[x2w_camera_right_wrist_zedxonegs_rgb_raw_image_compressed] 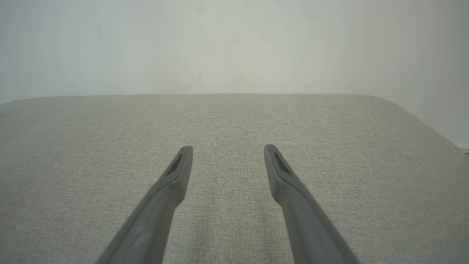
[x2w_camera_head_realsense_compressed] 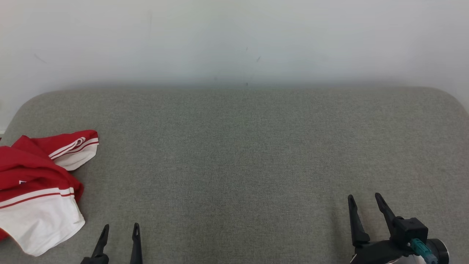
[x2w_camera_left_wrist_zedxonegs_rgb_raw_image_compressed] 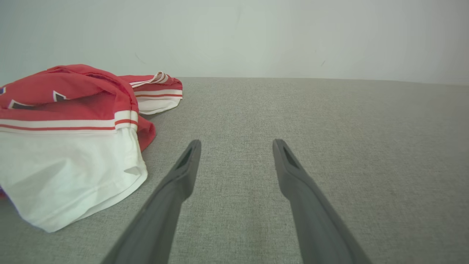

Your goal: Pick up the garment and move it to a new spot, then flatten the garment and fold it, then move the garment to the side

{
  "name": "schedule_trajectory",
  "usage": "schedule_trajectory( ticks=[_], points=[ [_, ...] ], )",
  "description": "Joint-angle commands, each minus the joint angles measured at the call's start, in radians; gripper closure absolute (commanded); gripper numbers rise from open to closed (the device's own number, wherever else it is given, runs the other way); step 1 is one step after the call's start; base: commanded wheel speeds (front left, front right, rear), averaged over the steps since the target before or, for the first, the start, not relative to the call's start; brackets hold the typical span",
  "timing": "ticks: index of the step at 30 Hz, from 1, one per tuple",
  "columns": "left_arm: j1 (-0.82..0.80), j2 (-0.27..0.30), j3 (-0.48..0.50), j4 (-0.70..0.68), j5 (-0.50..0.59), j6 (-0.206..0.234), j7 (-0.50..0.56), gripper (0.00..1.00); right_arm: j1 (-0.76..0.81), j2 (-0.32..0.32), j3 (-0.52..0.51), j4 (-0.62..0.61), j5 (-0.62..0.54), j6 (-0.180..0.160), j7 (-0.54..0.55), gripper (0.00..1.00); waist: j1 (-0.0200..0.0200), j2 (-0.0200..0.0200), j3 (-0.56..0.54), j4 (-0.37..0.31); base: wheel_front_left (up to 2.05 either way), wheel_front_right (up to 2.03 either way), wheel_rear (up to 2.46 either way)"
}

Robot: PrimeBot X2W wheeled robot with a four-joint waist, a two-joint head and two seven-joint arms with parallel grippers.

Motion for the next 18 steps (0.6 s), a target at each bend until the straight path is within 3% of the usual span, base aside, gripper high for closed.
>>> schedule_trajectory(
  ticks=[1,18],
  points=[
    [0.010,0.003,0.000,-0.003,0.021,0.005,-0.009,0.00,-0.009,0.004,-0.002,0.004,-0.021,0.003,-0.008,0.00,0.0000,-0.0001,0.000,0.000,0.00,0.00,0.00],
    [0.021,0.001,0.032,-0.006,0.040,0.005,-0.015,0.00,-0.004,0.005,-0.065,0.001,-0.062,0.004,-0.015,0.00,0.0000,-0.0001,0.002,-0.004,0.00,0.00,0.00]
  ],
)
